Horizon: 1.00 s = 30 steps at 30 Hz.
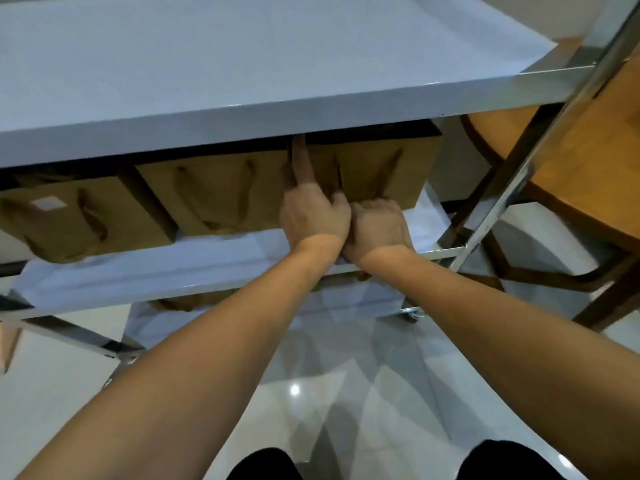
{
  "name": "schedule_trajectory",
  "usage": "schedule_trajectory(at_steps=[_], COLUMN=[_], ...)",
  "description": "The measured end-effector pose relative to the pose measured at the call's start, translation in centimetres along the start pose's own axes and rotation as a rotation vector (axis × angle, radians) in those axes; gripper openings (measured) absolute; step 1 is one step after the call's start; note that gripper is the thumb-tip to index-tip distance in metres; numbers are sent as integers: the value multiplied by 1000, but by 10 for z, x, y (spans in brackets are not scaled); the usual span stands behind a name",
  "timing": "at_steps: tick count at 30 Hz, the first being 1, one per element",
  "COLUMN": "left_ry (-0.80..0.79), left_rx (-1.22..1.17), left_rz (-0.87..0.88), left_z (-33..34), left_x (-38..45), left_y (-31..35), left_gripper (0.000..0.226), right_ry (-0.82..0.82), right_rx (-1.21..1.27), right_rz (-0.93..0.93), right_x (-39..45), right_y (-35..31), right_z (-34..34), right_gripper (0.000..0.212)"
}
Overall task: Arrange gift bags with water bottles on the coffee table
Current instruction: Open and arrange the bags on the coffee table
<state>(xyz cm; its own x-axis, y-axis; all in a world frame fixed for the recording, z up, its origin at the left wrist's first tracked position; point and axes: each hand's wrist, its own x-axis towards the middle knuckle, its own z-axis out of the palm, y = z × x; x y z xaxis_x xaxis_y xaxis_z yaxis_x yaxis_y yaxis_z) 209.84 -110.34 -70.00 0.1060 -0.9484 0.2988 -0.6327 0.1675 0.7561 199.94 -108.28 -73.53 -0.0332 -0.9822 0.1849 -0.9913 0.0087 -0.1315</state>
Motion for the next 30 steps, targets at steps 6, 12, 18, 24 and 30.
schedule_trajectory(at_steps=[6,12,18,24,30], left_ry=[65,104,129,110,31], left_rx=[-82,-141,-184,-148,-117], left_rz=[-31,-61,-54,-109,-90], left_z=[-7,-13,-22,-33,-32], left_x=[4,-8,-23,-30,-25], left_y=[3,0,-2,3,-5], left_gripper=[44,33,32,30,33], right_ry=[249,549,706,321,-127], right_rx=[42,171,184,-84,-193], right_rz=[-30,-57,43,-13,-17], right_x=[-28,-52,-49,-28,-11], right_y=[4,11,24,13,-3], right_z=[3,-21,-50,-82,-87], right_gripper=[26,18,15,58,68])
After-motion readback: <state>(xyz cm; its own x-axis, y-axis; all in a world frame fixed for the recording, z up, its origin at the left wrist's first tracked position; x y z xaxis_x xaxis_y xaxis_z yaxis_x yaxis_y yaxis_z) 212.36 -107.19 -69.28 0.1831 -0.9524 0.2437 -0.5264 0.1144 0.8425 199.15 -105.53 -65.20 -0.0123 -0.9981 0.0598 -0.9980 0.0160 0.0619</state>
